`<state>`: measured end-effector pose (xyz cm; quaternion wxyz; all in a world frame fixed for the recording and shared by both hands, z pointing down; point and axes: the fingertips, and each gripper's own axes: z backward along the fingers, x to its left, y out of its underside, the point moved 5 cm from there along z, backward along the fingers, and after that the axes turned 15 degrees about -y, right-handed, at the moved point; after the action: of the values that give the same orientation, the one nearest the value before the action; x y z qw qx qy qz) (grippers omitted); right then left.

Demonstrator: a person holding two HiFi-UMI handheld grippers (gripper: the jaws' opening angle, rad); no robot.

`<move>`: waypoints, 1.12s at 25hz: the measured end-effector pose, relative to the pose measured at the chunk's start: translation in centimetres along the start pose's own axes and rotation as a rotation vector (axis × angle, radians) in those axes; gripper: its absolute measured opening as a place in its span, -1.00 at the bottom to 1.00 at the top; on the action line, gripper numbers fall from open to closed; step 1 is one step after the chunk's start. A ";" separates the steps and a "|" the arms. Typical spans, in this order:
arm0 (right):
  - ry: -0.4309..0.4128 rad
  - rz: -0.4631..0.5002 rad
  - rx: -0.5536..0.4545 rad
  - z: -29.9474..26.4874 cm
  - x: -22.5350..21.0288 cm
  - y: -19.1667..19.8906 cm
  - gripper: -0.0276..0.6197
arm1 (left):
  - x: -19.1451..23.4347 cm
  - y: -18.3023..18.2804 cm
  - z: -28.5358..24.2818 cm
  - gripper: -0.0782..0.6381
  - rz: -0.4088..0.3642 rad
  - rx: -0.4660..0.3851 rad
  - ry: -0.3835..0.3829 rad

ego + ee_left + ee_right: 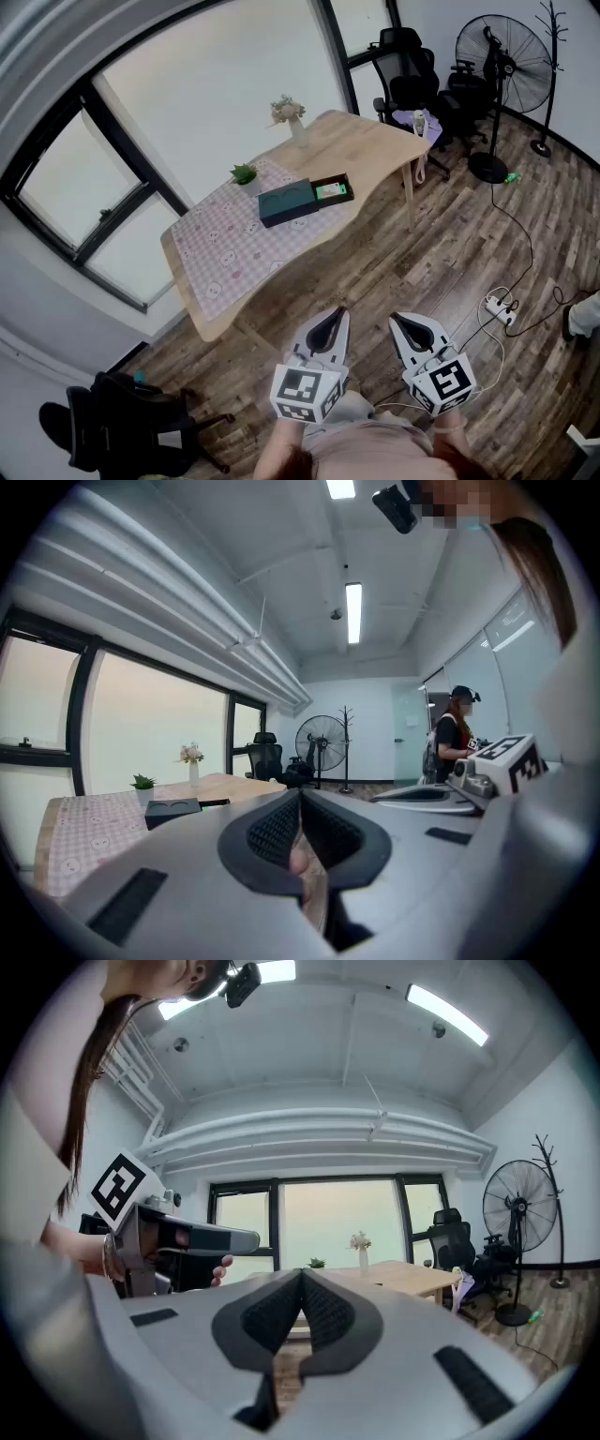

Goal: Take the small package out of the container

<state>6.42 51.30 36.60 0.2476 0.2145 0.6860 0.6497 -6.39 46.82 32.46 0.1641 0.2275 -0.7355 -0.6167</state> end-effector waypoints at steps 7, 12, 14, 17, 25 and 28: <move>0.015 0.016 -0.008 -1.1 -1.0 -0.2 -0.91 | 0.6 0.2 -0.8 -0.74 0.001 -0.003 0.006; 0.037 0.039 0.020 -2.8 -1.9 -0.4 -0.91 | 1.8 0.1 -2.3 -0.74 0.015 -0.009 0.017; 0.058 0.025 0.033 -3.6 -2.4 -0.6 -0.91 | 2.4 0.0 -3.2 -0.74 0.019 -0.011 0.024; 0.080 0.016 0.053 -4.9 -3.4 -0.7 -0.91 | 3.7 -0.2 -4.6 -0.74 0.029 -0.019 0.031; 0.091 -0.029 0.039 -8.9 -5.9 -0.9 -0.91 | 6.9 -0.8 -8.7 -0.74 0.049 -0.031 0.051; 0.105 -0.052 0.036 -10.3 -7.1 -1.0 -0.91 | 7.9 -0.8 -10.3 -0.74 0.050 -0.036 0.063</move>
<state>5.64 38.80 36.36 0.2241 0.1667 0.7149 0.6410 -7.54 33.86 33.32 0.2067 0.2252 -0.7243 -0.6180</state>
